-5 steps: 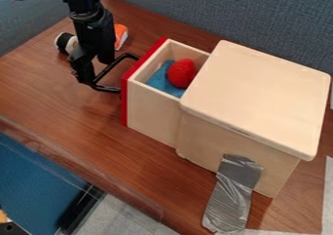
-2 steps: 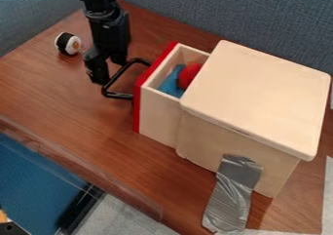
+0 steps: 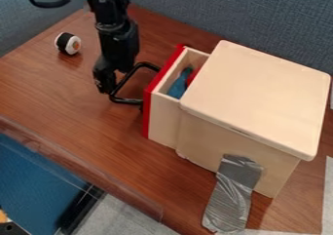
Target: Close the drawer
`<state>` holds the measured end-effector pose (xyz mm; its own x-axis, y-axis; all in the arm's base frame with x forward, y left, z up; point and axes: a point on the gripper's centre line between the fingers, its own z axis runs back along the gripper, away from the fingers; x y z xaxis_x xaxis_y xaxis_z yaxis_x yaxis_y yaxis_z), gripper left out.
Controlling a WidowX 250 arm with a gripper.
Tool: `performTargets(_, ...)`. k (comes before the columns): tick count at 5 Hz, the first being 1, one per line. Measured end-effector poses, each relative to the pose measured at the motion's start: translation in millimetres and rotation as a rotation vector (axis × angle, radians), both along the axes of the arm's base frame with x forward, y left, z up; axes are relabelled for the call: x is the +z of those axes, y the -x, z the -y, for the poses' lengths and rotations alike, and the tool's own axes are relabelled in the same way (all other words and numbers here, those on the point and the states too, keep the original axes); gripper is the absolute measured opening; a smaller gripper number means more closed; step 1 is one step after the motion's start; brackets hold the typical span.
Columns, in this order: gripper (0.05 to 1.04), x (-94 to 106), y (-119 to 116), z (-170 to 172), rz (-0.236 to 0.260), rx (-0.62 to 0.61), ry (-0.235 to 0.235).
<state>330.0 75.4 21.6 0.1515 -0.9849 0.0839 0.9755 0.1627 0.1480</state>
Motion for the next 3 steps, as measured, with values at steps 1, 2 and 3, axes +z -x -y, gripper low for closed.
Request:
performTargets(1,1.001,-3.7,0,17,0.0,-0.011,0.002)
performTargets(2,1.001,-9.0,2,33,-0.004,-0.027,0.001)
performTargets(3,1.001,-8.7,3,43,-0.001,-0.033,0.001)
